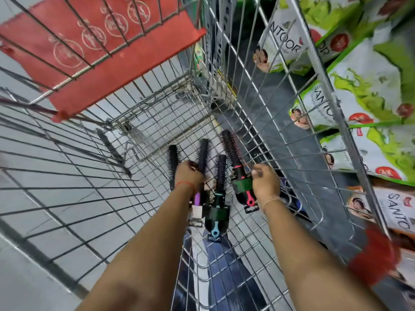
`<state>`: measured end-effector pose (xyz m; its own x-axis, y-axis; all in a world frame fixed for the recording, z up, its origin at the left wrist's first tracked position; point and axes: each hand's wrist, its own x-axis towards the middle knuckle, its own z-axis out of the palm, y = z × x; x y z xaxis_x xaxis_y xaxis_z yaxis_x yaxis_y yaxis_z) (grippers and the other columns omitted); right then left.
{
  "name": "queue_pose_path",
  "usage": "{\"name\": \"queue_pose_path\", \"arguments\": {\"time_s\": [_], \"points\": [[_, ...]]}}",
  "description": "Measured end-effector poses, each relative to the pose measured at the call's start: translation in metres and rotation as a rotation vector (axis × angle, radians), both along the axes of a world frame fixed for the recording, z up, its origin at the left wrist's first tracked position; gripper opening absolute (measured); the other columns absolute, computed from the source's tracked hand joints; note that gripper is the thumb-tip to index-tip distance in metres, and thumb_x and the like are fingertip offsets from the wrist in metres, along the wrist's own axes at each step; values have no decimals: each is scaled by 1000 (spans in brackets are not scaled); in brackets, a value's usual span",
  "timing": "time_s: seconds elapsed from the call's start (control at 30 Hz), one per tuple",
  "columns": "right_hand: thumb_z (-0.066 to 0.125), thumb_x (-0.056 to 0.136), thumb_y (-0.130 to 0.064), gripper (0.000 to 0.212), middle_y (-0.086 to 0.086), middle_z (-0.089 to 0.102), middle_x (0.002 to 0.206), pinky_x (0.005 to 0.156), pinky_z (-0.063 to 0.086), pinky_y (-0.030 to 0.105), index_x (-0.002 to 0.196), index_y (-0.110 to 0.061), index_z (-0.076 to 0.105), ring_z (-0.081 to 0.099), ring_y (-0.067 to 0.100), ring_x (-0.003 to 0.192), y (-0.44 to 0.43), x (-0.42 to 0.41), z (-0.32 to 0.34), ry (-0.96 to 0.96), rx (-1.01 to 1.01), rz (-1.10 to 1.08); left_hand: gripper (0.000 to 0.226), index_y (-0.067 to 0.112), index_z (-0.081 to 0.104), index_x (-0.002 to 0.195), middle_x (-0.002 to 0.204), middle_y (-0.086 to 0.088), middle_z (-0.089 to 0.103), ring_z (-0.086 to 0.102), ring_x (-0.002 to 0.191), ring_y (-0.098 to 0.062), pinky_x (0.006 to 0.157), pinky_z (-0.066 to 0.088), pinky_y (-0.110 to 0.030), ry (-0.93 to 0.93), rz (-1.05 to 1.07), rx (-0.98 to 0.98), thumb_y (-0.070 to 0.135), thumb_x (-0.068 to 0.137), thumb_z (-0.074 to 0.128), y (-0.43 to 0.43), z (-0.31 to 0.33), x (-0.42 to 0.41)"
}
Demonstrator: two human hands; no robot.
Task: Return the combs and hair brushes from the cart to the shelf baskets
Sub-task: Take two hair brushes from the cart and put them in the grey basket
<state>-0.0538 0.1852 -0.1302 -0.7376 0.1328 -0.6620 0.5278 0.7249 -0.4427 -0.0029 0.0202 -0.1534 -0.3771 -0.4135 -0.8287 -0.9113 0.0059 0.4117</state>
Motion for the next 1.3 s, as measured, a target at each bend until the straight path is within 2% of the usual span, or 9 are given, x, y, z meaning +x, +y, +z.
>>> {"name": "queue_pose_path", "arguments": {"time_s": [0.1,0.2,0.3,0.4,0.6,0.77,0.93,1.07,1.3], "points": [[44,92,-2,27,12,57,122,50,37,19,115,-10,56,52,14,75,10,1,-3,-7,-22,-126,45,3,59,109,120,-19,61,63,105,-34,96,52,-42,74,126,-143,12,70,77,-25,-1,-14],[50,90,-3,26,14,55,124,52,38,19,115,-7,56,52,19,86,12,1,-6,-5,4,-76,51,1,56,119,129,-17,49,55,114,-32,106,44,-37,6,-55,-306,18,74,74,-45,-3,-26],[62,85,-15,34,14,50,129,71,46,28,118,-9,55,54,25,97,12,0,-5,-55,45,26,54,0,51,124,130,-21,46,46,120,-35,105,38,-38,-46,-410,-448,18,77,71,-50,1,-27],[73,74,-21,52,15,54,128,93,50,43,120,-12,52,55,32,110,12,4,-6,-148,46,170,57,0,42,129,133,-21,44,42,123,-34,106,35,-39,15,-444,-573,27,83,63,-35,16,-21],[75,71,-5,55,17,60,122,85,51,38,120,-7,50,61,33,104,11,0,-5,-216,4,164,59,6,55,108,104,-9,61,60,98,-25,82,50,-34,-103,-789,-210,58,79,57,39,29,-1],[72,72,1,43,19,63,117,84,51,38,112,-5,56,63,31,99,12,-5,-4,-304,-67,133,43,7,50,118,121,-9,64,61,114,-29,95,49,-35,-263,-645,-162,22,80,63,57,15,3],[70,74,-4,21,15,65,110,88,51,41,78,-17,53,63,31,101,14,-7,-5,-297,-49,107,34,13,57,104,101,-6,67,63,96,-26,82,52,-33,-162,-538,-272,27,74,64,40,26,-13],[71,74,-4,35,15,64,113,91,51,40,106,-6,58,61,31,102,13,-7,-7,-281,-36,55,46,7,54,113,116,-15,64,61,107,-31,89,53,-35,-55,-331,-161,30,75,68,22,21,-29],[75,72,-7,46,5,56,101,84,47,35,111,-4,52,56,24,93,7,-6,-7,-259,-78,51,58,-2,46,123,133,-18,47,51,119,-33,102,43,-39,-93,-374,-167,29,79,69,34,12,-12]]}}
